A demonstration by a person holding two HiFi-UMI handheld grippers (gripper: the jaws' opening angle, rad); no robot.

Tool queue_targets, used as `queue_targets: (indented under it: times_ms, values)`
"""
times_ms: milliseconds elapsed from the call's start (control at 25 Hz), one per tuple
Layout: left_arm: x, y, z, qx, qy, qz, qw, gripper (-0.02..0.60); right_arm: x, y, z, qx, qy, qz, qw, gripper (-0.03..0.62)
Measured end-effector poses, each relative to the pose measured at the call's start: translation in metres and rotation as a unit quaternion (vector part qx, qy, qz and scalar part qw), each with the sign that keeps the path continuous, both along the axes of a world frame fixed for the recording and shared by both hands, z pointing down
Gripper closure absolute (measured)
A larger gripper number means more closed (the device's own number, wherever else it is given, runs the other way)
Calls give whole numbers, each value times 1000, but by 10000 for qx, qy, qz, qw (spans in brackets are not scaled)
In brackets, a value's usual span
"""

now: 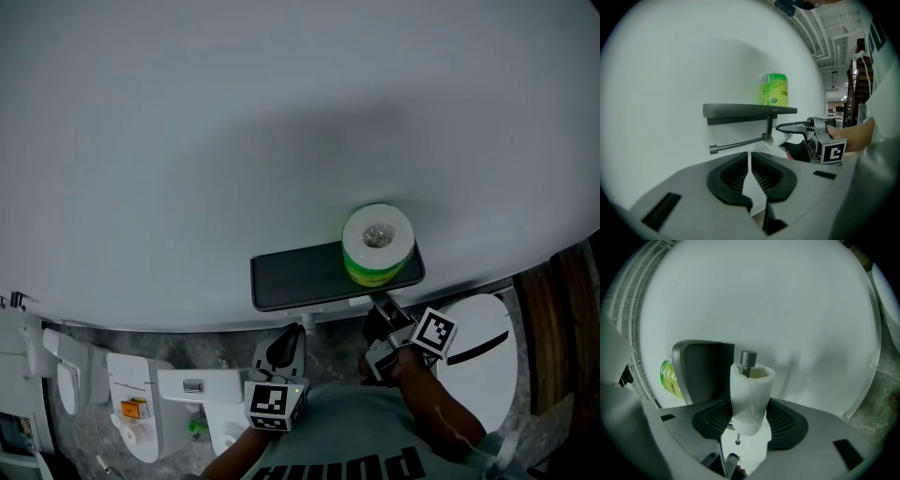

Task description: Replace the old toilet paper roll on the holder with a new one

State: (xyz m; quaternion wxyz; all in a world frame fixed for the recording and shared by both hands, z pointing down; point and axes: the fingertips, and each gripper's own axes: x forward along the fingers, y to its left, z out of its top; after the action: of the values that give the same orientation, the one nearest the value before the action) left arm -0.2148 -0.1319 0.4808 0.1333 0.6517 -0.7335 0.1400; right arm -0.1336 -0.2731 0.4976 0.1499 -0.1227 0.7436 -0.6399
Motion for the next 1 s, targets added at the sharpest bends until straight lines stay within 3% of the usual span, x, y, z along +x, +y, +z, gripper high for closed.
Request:
queue_targets:
  times_ms: [1000]
  values:
    - [30, -22, 1, 99, 92, 439, 9989, 560, 69, -37, -6, 94, 31, 705, 9975, 367]
